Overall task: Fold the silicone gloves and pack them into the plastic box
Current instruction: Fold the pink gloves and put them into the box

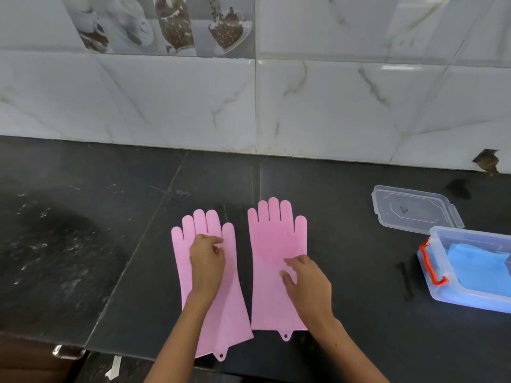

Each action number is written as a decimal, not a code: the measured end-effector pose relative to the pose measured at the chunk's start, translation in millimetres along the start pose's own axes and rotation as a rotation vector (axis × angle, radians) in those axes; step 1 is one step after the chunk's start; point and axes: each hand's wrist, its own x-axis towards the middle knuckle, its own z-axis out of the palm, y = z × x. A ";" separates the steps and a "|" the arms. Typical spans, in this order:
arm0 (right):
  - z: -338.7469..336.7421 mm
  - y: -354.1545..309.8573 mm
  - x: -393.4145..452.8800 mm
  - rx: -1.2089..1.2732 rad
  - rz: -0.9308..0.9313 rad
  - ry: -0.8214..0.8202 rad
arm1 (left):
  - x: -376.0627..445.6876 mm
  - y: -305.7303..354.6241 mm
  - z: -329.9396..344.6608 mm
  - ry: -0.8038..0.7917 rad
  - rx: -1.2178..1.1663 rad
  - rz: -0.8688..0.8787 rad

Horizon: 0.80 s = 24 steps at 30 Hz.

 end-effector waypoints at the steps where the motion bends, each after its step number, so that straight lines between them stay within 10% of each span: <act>1: 3.9 -10.3 -0.7 0.014 -0.064 -0.016 | 2.0 -9.7 -10.9 0.031 0.018 -0.025; 10: 56.4 -94.5 -6.7 0.025 -0.363 -0.256 | 5.1 -63.3 -53.1 -0.006 0.026 -0.234; 24: 73.3 -149.5 -19.2 0.049 -0.168 -0.327 | 23.1 -31.1 -85.9 -0.043 -0.337 -0.328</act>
